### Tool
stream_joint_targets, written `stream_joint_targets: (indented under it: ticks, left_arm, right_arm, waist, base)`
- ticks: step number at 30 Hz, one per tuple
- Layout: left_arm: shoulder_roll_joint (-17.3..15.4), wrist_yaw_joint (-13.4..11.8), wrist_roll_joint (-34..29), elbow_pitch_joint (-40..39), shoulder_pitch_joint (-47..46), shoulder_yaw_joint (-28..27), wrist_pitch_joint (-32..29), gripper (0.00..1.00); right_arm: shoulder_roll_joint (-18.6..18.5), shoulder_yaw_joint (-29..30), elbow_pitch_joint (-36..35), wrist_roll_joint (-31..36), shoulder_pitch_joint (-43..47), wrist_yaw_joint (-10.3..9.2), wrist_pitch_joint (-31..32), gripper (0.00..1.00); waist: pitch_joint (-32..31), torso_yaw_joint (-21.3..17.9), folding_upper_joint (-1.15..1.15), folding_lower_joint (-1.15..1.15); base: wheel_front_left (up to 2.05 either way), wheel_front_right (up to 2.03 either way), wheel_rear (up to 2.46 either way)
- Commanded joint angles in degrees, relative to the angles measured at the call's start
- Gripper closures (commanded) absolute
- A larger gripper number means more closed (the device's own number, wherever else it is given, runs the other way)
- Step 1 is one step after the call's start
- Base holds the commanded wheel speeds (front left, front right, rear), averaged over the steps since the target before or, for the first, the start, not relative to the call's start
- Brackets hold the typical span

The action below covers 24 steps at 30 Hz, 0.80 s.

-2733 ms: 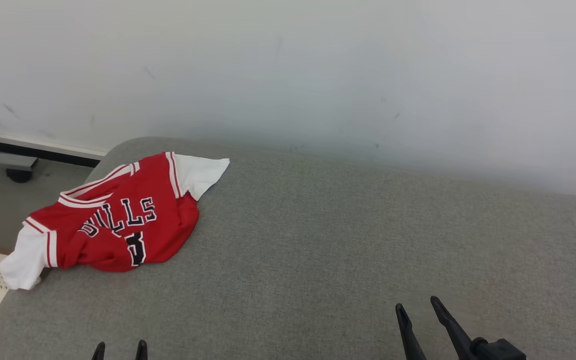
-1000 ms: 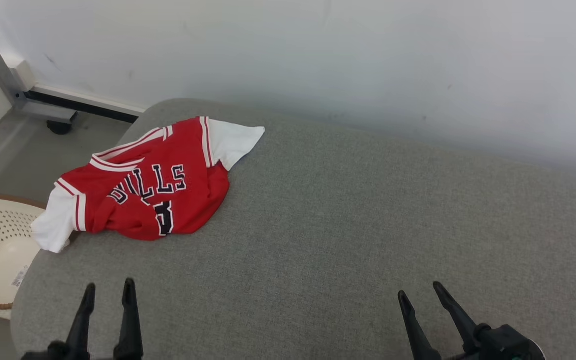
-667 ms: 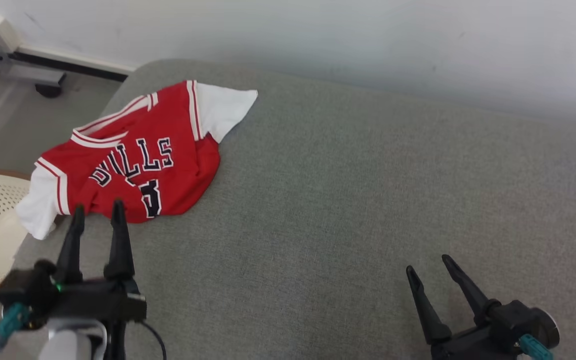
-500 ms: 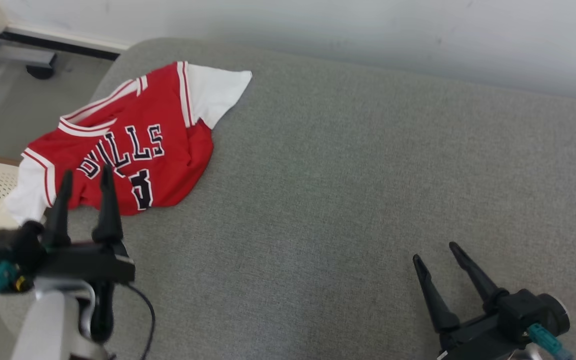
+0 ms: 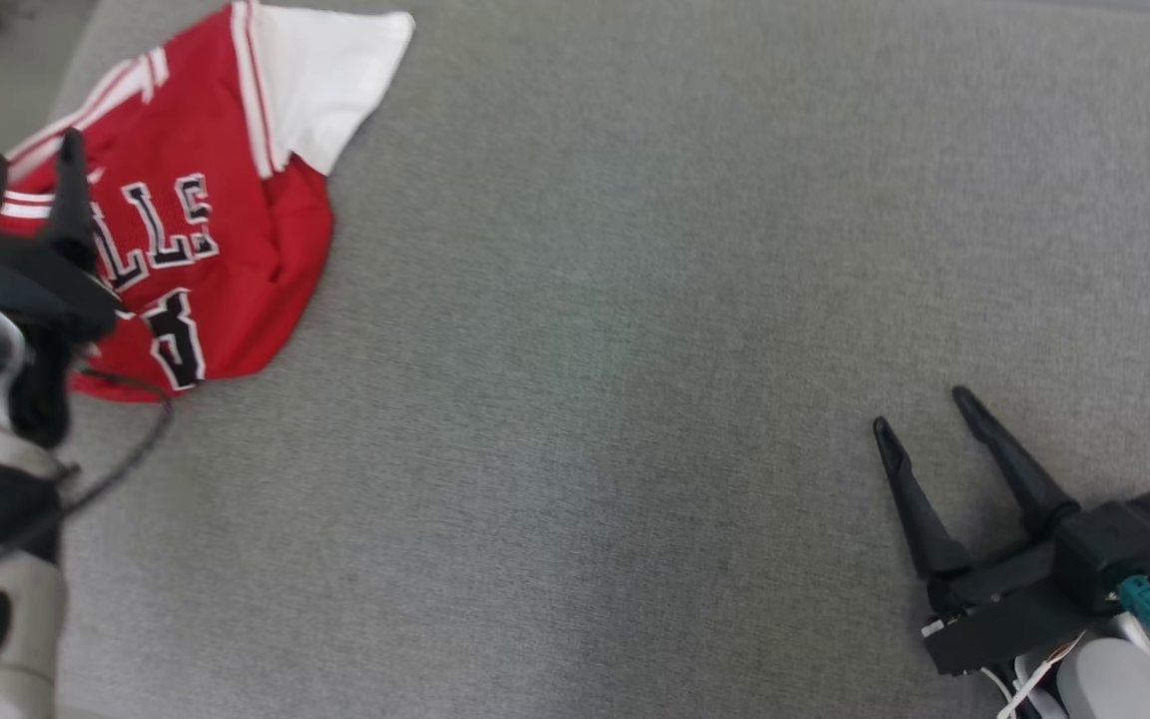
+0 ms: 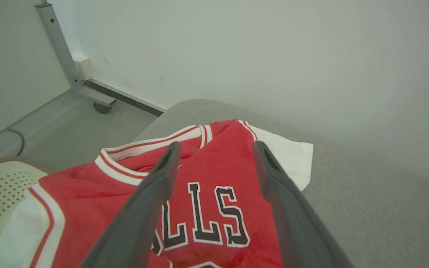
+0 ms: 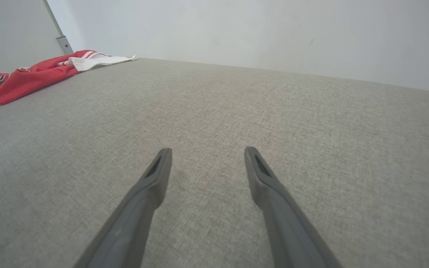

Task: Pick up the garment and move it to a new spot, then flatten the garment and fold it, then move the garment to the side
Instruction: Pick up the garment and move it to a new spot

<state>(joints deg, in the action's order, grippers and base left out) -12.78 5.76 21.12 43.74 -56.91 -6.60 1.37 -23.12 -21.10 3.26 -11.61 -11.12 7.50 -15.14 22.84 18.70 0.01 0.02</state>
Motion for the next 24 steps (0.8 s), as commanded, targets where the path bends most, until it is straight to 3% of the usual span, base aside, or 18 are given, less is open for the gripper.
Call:
stream_joint_targets:
  ticks: [1, 9, 15, 24]
  left_arm:
    - [-1.30, -1.03, 0.84, 3.28, -3.42, -0.85, -2.51, 0.00]
    - [-4.51, -3.70, 1.97, 14.02, -11.24, -1.07, -12.76, 0.00]
    - [-6.39, -4.12, 1.92, 19.10, -14.11, -0.58, -15.06, 0.00]
    - [-5.91, -4.07, 2.33, 24.76, -15.39, 0.67, -18.29, 0.00]
  right_arm:
    - [-0.70, 0.42, 0.13, 0.62, -0.62, -0.03, -0.01, 0.00]
    - [-1.76, 0.50, 0.82, 0.51, -1.99, -0.06, 0.26, 0.00]
    - [-2.34, 0.20, 1.35, -0.35, -3.71, -0.20, 0.45, 0.00]
    - [-2.70, 1.21, 2.00, -0.81, -4.51, -0.29, 0.70, 0.00]
  waist:
    - [4.25, -2.32, -0.01, -0.02]
    - [7.97, -3.90, -0.01, -0.02]
    - [9.80, -5.56, -0.01, -0.02]
    - [12.24, -6.66, -0.01, -0.02]
  base:
    - [0.00, 0.00, 0.00]
    - [0.00, 0.00, 0.00]
    - [0.00, 0.00, 0.00]
    - [0.00, 0.00, 0.00]
